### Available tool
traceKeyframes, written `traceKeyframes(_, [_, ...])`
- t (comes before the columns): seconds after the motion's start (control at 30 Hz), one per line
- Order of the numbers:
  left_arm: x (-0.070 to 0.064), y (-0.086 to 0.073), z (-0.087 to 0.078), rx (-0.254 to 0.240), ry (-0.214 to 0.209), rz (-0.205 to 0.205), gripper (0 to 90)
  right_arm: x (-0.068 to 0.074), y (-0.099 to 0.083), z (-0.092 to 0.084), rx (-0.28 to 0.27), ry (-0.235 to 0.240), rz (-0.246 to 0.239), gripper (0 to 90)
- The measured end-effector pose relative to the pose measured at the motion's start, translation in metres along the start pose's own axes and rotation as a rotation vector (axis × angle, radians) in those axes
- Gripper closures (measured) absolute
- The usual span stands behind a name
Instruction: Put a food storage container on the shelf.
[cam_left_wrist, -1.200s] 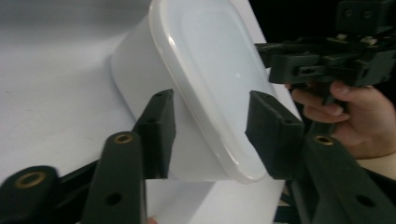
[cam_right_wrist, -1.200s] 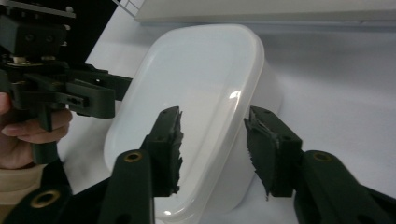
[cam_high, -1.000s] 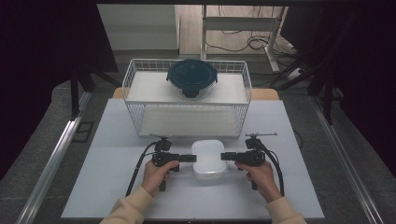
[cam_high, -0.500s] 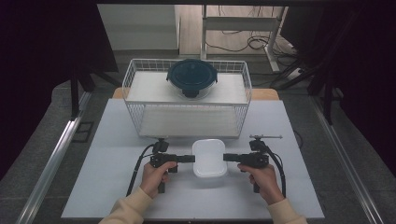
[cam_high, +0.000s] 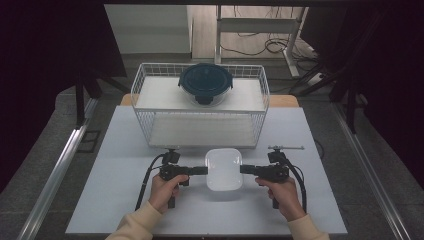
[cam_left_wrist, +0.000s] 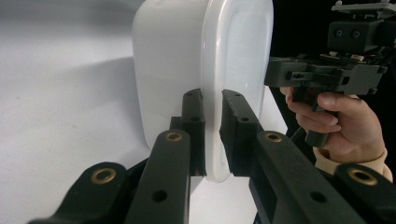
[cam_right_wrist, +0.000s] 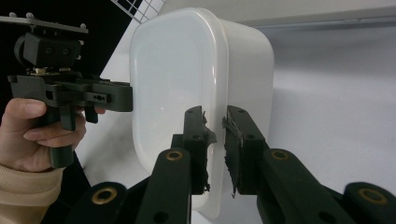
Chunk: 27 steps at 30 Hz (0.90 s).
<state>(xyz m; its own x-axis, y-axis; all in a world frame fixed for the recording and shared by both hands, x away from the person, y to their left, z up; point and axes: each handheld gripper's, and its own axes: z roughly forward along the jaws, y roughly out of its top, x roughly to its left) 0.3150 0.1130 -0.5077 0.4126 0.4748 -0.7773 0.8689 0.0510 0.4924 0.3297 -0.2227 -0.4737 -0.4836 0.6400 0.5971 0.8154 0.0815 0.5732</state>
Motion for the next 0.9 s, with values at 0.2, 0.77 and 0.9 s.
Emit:
traceKeyframes(0.2, [-0.008, 0.002, -0.007, -0.015, -0.004, 0.034, 80.7, 0.007, 0.002, -0.006, -0.018, 0.011, -0.031, 78.5])
traceKeyframes(0.77, [-0.049, 0.010, -0.039, -0.073, 0.031, 0.196, 80.3, 0.044, 0.009, -0.026, -0.094, 0.041, -0.153, 78.6])
traceKeyframes(0.9, [-0.054, 0.011, -0.044, -0.083, 0.032, 0.213, 80.3, 0.050, 0.010, -0.028, -0.109, 0.039, -0.175, 78.6])
